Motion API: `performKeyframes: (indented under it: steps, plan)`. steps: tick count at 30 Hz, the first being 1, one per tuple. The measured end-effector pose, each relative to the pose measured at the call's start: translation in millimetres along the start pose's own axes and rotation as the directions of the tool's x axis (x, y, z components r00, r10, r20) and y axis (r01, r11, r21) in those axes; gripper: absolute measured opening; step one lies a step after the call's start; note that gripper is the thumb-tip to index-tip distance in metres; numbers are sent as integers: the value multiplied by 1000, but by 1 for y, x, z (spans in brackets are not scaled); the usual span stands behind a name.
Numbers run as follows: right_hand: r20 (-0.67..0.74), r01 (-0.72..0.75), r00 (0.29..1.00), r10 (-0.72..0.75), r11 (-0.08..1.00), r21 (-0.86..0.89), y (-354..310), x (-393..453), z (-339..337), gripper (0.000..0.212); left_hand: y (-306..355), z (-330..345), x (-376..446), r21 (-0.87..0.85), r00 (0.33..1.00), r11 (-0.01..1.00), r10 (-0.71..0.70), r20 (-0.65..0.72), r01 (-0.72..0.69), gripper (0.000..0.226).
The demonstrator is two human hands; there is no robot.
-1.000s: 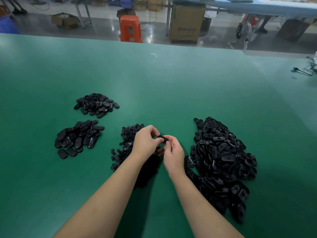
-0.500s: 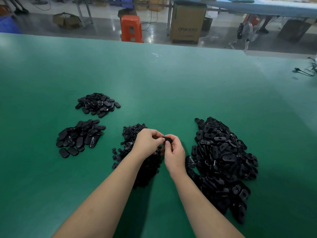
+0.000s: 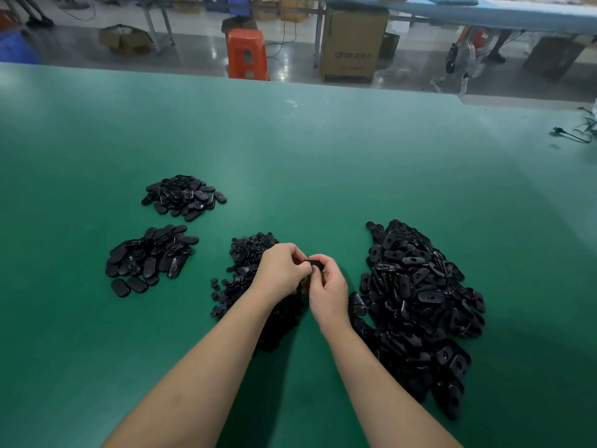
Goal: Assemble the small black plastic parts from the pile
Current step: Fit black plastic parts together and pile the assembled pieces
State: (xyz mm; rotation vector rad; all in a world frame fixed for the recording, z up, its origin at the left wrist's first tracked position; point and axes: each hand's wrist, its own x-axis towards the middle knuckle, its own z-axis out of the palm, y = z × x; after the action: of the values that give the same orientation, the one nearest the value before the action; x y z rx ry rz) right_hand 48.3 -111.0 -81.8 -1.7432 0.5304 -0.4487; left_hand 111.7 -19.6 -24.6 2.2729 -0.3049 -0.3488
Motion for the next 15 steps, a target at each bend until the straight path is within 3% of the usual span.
performKeyframes:
  steps: [15]
  plan:
    - [19,27,999,-26,999,-47,-1,0,-1,8,-5,-8,-6,69,997,995,76,-9,-76,12]
